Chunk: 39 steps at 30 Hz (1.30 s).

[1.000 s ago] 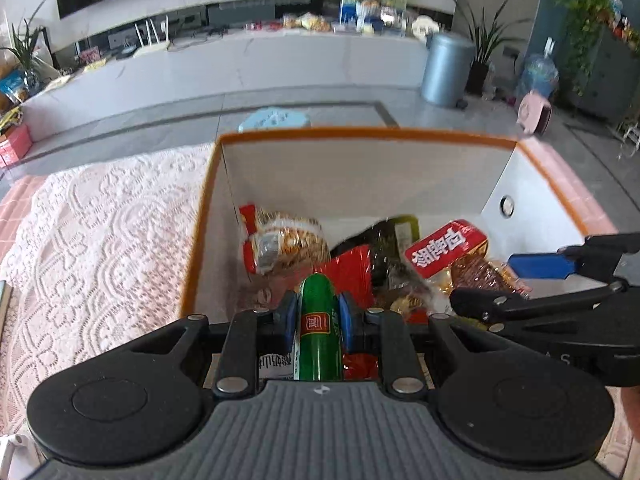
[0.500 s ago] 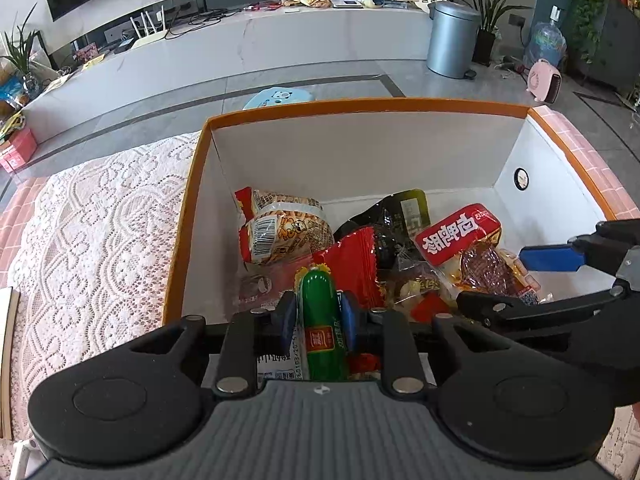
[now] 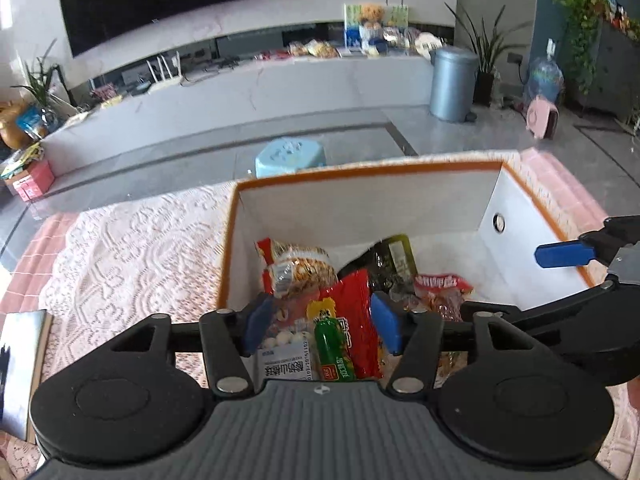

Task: Organize snacks

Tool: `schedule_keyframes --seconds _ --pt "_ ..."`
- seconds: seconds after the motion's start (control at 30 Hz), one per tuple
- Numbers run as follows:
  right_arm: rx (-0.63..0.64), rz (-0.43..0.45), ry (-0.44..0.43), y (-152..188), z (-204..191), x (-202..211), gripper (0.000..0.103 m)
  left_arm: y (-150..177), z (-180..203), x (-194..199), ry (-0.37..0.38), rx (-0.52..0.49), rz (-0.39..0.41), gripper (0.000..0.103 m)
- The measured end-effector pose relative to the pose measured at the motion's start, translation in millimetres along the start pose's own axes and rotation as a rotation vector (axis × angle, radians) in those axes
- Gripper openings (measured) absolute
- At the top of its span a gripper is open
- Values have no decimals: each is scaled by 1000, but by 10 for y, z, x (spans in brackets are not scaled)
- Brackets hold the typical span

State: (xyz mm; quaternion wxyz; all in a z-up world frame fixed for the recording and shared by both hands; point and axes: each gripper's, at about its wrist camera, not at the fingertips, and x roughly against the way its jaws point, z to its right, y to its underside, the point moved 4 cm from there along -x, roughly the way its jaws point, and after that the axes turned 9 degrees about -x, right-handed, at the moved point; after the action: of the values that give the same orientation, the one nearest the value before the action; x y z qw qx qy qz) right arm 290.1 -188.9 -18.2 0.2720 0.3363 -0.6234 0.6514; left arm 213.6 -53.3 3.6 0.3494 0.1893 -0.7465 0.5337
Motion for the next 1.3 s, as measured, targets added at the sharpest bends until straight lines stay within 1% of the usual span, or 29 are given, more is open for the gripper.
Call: schedule_keyframes --seconds 0.07,0.13,0.2,0.33,0.47,0.5,0.57,0.73,0.9,1.0,1.07,1.13,1.23,1.3 --pt "3 26 0 -13 8 128 82 -2 -18 104 -10 7 16 72" --pt "2 56 2 -28 14 270 85 -22 -35 200 -25 10 35 74" --pt "-3 89 -3 -41 19 420 86 -22 -33 312 -41 9 59 74" --pt "-9 160 -18 -38 7 738 90 -10 -26 564 -83 6 128 74" --pt "-16 249 -28 -7 -21 1103 93 42 -13 836 -119 -8 204 74" --pt "-20 274 -30 2 -24 1191 94 65 0 909 -126 -15 224 75" --pt "-27 330 -37 37 -27 1376 95 133 7 1052 -140 -17 261 79" --pt "-31 471 -56 235 -78 1821 97 279 27 1325 -188 -13 336 84" --pt "-50 569 -73 490 -191 2118 99 394 15 1488 -246 9 381 86" --pt "-68 591 -68 665 -273 2225 99 469 -22 1577 -279 44 406 88" --pt "-93 609 -73 788 -300 2267 99 512 -39 1641 -342 71 431 90" --pt "-118 619 -80 894 -307 2303 99 539 -30 1667 -371 84 441 91" --pt "-155 621 -72 1009 -326 2319 99 584 -34 1690 -358 98 431 92" --pt "-181 602 -50 1073 -332 2287 99 629 -39 1700 -332 131 422 92"
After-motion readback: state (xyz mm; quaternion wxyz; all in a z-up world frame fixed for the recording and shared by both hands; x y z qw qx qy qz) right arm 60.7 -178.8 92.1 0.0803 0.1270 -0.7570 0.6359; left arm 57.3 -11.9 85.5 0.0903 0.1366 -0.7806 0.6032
